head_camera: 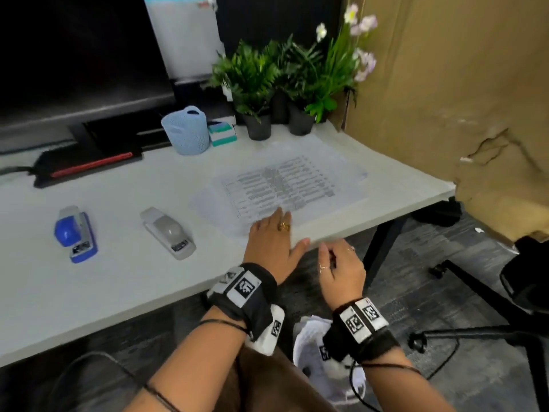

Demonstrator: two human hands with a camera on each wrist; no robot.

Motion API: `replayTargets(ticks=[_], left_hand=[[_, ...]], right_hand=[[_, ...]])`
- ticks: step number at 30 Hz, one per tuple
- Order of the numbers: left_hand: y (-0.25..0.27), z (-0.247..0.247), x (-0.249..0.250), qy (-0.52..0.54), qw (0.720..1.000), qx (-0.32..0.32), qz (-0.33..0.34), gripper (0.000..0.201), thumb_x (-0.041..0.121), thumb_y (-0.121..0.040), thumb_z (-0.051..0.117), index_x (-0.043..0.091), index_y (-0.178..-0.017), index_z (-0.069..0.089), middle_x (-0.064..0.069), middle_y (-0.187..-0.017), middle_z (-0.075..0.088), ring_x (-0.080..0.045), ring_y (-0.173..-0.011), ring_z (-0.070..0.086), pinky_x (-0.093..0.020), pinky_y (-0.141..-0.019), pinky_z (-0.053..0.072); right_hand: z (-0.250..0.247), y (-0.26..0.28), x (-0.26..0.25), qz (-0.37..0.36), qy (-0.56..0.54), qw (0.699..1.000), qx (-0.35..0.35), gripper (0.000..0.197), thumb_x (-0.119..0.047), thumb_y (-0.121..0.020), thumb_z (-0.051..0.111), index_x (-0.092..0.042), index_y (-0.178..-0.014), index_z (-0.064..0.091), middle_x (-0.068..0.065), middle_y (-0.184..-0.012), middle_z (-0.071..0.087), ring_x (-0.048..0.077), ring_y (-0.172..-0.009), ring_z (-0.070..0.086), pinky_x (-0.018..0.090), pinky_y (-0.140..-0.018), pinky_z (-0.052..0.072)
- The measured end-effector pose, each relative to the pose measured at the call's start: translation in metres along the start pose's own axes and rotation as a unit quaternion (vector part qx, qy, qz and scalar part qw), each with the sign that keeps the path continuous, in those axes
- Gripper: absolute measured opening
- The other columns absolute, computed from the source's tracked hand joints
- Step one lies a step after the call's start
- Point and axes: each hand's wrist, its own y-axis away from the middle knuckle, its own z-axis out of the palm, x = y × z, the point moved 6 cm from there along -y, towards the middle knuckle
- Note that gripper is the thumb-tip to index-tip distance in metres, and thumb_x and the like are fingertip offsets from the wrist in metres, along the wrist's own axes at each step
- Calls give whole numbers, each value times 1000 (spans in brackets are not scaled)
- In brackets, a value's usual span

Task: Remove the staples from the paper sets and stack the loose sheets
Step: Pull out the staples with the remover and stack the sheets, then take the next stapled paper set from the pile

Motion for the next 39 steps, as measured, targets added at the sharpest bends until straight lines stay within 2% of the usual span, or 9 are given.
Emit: replayTargets(ticks=[4,6,10,14,21,28,33,36,39], left_hand=[[17,-17,-11,-59,997,27,30,45,44,-98,29,24,-136,45,3,-141,45,-15,-126,41,-35,-113,1],[25,-26,-21,-57,997,32,32,37,41,-98,32,28,-123,56,9,-124,57,-12,-117,48,-32,-111,0],[35,-31,-42,-54,998,21,28,45,48,-96,26,31,-106,66,13,-104,66,-7,-106,56,-28,-107,-7],[42,-35,-54,-34,999,5,19,34,48,-93,38,39,-116,61,14,-113,63,-8,-115,50,-33,-110,-3],[48,-32,-57,-7,1000,-14,13,36,47,-92,43,36,-124,54,13,-121,54,-11,-119,45,-36,-109,13],[50,-21,-64,110,994,-23,4,50,53,-88,50,29,-132,49,10,-132,48,-14,-124,38,-37,-106,27],[55,-22,-68,149,989,-23,6,53,53,-90,48,28,-136,45,9,-146,35,-12,-133,29,-33,-113,20],[60,-44,-70,154,986,59,22,49,50,-91,48,33,-137,43,8,-149,30,-12,-135,24,-32,-112,20],[70,-85,-71,168,963,206,40,45,48,-91,49,31,-133,49,5,-147,32,-14,-133,25,-36,-111,24]], right_hand=[[-13,-18,-36,-49,-7,999,15,29,-31,-87,43,-10,-89,63,3,-89,58,12,-85,50,13,-70,30],[-7,-29,-38,-37,56,998,-18,40,-38,-85,39,-11,-101,64,7,-105,58,22,-100,49,23,-83,34],[7,-48,-24,94,234,956,-153,68,-60,-84,40,-11,-131,48,18,-138,43,35,-129,32,42,-103,29],[0,-65,-32,182,329,904,-201,88,-72,-75,53,-6,-131,39,16,-135,43,33,-124,38,42,-98,35],[-25,-84,-12,239,187,932,-197,44,-32,-89,59,-1,-119,51,21,-122,56,36,-113,53,36,-90,43],[-16,-74,-28,225,82,943,-231,42,-13,-92,57,4,-126,41,23,-127,53,37,-119,49,35,-93,40],[-33,-82,-57,124,19,987,-103,25,-1,-93,49,4,-117,53,22,-116,61,34,-109,55,24,-82,37],[-46,-83,-77,103,-111,988,1,19,-2,-95,48,-1,-113,55,16,-110,64,21,-97,56,18,-78,37],[-38,-77,-93,113,-255,960,33,18,-5,-97,45,-15,-109,53,3,-106,62,15,-99,56,28,-88,45]])
